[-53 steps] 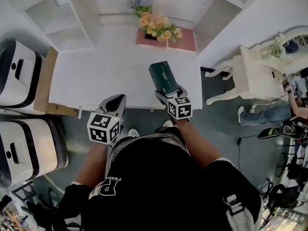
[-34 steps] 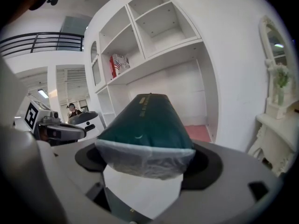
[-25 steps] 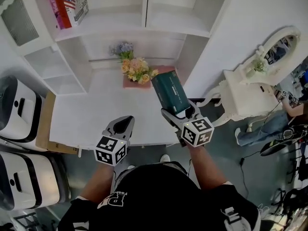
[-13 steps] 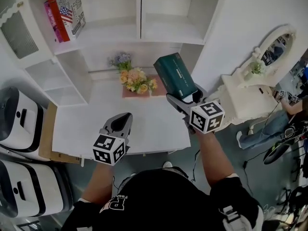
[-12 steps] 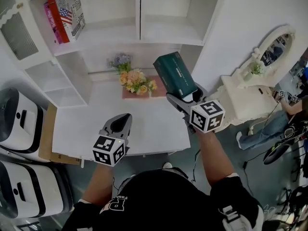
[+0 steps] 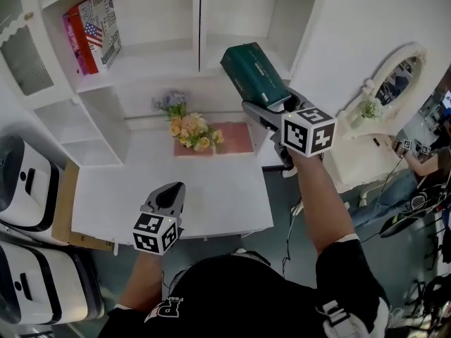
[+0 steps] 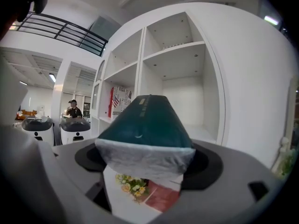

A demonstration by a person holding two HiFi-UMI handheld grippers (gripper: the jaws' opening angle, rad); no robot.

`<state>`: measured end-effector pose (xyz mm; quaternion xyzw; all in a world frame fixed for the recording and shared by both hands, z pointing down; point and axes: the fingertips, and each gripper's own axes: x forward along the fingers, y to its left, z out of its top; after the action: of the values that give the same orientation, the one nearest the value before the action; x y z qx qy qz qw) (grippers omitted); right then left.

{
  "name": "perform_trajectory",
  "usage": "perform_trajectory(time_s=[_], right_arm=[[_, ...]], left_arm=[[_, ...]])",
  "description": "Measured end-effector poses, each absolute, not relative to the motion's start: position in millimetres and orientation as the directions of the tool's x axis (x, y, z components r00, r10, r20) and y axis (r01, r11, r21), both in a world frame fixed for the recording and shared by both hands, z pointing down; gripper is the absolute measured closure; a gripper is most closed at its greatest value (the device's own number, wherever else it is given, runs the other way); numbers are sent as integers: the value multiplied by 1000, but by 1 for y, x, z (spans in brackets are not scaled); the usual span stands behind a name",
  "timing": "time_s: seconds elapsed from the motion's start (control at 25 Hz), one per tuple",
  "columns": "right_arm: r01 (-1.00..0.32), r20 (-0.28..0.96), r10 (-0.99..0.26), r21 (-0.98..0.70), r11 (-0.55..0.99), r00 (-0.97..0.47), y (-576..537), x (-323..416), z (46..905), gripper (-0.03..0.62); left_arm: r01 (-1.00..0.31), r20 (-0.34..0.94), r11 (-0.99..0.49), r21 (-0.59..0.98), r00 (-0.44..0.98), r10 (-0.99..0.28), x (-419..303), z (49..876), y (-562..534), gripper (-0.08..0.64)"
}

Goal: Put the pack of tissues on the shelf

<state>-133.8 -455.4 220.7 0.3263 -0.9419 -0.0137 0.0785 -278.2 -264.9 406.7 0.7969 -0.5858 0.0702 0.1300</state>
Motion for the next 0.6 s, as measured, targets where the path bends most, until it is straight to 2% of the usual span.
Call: perform_trajectory(time_s=[0.32,0.6], right_arm=[[-620,148,-620,54,783,-770,-493,-134,192,141],[-640,237,-641,93,763,-730,-549,-161,185,141]], left_arm=[[-959,257,-260,114,281,-925,-276,413,-262,546],[-963,267,-239,121,264,-927,-279,407,-272,546]])
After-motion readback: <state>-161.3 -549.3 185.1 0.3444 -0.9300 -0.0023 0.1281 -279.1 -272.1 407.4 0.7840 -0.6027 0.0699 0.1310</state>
